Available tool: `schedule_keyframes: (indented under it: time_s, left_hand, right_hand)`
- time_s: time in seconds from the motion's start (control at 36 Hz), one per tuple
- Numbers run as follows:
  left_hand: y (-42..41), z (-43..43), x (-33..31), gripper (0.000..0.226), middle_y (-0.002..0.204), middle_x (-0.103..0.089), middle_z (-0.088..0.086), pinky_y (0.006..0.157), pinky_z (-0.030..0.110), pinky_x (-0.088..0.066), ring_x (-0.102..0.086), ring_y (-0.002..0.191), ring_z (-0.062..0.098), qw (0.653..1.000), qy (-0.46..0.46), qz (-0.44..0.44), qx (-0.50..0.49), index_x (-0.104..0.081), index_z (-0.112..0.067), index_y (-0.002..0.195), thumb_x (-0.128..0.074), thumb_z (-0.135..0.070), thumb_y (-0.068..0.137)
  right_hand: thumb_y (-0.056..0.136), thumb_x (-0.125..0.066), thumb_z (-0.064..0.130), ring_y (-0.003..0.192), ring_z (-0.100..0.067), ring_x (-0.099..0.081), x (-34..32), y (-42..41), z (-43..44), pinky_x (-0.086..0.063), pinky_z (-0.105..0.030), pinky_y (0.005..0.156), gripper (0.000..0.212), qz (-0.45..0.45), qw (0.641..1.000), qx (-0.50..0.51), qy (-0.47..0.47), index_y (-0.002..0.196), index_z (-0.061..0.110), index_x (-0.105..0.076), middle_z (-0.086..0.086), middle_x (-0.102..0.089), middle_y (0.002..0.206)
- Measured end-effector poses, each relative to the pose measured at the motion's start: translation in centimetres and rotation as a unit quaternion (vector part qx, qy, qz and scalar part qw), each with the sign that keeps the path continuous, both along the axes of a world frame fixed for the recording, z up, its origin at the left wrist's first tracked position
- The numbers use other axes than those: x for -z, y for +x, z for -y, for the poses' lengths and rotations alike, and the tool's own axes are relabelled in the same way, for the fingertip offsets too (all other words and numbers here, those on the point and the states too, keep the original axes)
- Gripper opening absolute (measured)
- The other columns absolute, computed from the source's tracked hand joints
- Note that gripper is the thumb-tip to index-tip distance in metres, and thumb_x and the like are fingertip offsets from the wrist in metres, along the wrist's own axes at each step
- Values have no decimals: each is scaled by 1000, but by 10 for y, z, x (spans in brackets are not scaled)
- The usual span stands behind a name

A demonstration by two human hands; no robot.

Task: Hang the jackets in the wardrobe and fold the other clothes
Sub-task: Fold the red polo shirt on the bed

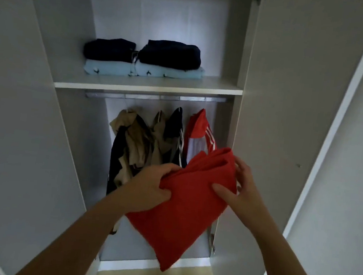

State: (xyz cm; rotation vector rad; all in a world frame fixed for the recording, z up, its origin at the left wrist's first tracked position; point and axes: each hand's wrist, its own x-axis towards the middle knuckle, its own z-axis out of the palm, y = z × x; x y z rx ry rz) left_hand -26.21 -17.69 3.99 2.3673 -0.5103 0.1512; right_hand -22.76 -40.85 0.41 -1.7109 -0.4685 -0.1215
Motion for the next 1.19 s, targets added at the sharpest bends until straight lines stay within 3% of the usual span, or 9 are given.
schedule_keyframes:
  time_s: [0.14, 0.25, 0.42, 0.5, 0.58, 0.67, 0.78, 0.94, 1.19]
  left_hand:
    - [40, -27, -46, 55, 108, -62, -17, 77, 13, -52, -62, 93, -1, 991, 63, -94, 75, -47, -49, 116, -60, -6, 85]
    - [65, -47, -68, 48, 114, -64, -13, 83, 20, -54, -64, 99, 2, 987, 18, -157, 36, -52, -45, 116, -64, -8, 87]
    - [82, -100, -59, 32, 107, -67, -12, 72, 13, -50, -66, 95, 7, 961, -198, -92, -169, -62, -39, 108, -69, -37, 77]
    - [95, -124, -41, 58, 110, -66, -10, 67, 21, -50, -66, 90, 7, 888, -386, -26, -249, -53, -32, 120, -74, -46, 68]
    - [113, -144, -26, 66, 90, -62, -2, 61, 28, -49, -57, 72, 13, 822, -534, -26, -196, -49, -26, 110, -82, -55, 60]
    - [137, -161, -26, 46, 92, -66, -2, 77, 34, -53, -63, 83, 12, 834, -528, -23, -159, -57, -25, 92, -79, -54, 65]
    - [179, -186, -43, 53, 112, -69, 0, 95, 38, -52, -66, 103, 15, 853, -478, 27, -208, -58, -18, 110, -79, -44, 69]
    - [242, -237, -93, 29, 99, -70, -2, 68, 13, -51, -67, 85, 4, 881, -350, 254, -192, -63, -22, 103, -75, -23, 77]
    - [321, -294, -141, 49, 108, -70, -16, 72, 14, -53, -68, 95, 3, 925, -333, 154, -99, -54, -42, 116, -68, -49, 69]
  right_hand:
    - [59, -81, 59, 107, -15, -66, -26, 60, -3, -54, -22, 81, 51, -146, 952, -266, -50, 106, 50, -65, 8, -68, 116]
    - [46, -91, 52, 98, -22, -70, -28, 109, -32, -56, -30, 76, 59, -162, 950, -263, 37, 100, 36, -73, -4, -72, 109]
    - [60, -79, 53, 90, -12, -70, -46, 158, -84, -54, -32, 78, 38, -88, 973, -198, 75, 96, 49, -69, 8, -73, 100]
    - [63, -75, 46, 86, -12, -71, -59, 181, -112, -54, -24, 70, 32, -75, 976, -179, 102, 94, 40, -72, 10, -74, 92]
    - [64, -71, 42, 82, -12, -72, -74, 207, -140, -54, -27, 67, 30, -86, 973, -165, 134, 92, 34, -69, 9, -75, 88]
    - [66, -70, 42, 74, -8, -71, -91, 231, -168, -54, -21, 55, 24, -80, 968, -174, 163, 89, 38, -68, 13, -74, 84]
    - [68, -66, 41, 79, -6, -70, -113, 265, -207, -53, -24, 64, 29, -43, 968, -166, 185, 96, 35, -62, 13, -73, 86]
    - [76, -67, 37, 72, -8, -71, -155, 315, -259, -54, -19, 52, 19, -17, 964, -143, 222, 95, 33, -64, 12, -74, 82]
    - [91, -59, 30, 88, -18, -68, -175, 382, -315, -55, -32, 69, 10, -5, 965, -91, 246, 98, 36, -62, 3, -70, 98]
